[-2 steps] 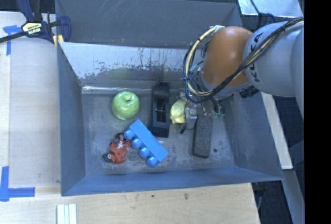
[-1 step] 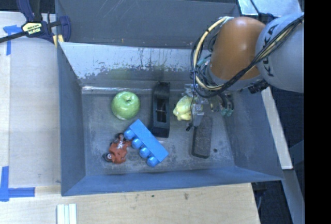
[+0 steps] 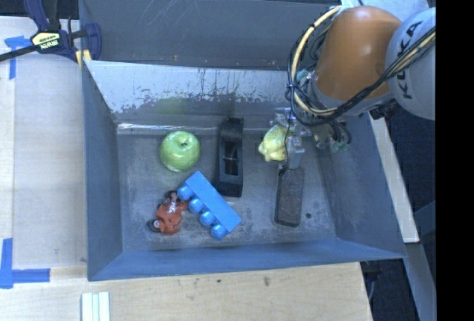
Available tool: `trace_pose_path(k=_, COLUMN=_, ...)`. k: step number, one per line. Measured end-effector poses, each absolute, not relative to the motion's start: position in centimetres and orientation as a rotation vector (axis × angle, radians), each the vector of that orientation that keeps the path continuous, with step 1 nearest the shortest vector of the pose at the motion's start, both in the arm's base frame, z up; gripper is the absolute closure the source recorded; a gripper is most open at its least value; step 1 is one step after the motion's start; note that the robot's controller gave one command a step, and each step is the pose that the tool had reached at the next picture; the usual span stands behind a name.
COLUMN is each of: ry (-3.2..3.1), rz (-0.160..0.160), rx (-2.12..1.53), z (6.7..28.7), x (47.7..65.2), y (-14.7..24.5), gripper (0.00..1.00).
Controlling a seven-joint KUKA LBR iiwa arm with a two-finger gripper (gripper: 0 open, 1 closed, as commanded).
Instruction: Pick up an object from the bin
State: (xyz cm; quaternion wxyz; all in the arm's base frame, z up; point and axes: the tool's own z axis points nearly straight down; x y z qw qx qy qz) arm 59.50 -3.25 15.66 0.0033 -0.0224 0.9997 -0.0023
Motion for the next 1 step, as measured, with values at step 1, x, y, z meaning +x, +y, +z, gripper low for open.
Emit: trace_pose_path(k=1, ry=3.146, rz=-0.006, rx=-0.074, z=20.25, x=59.04, y=-2.57, gripper=1.0)
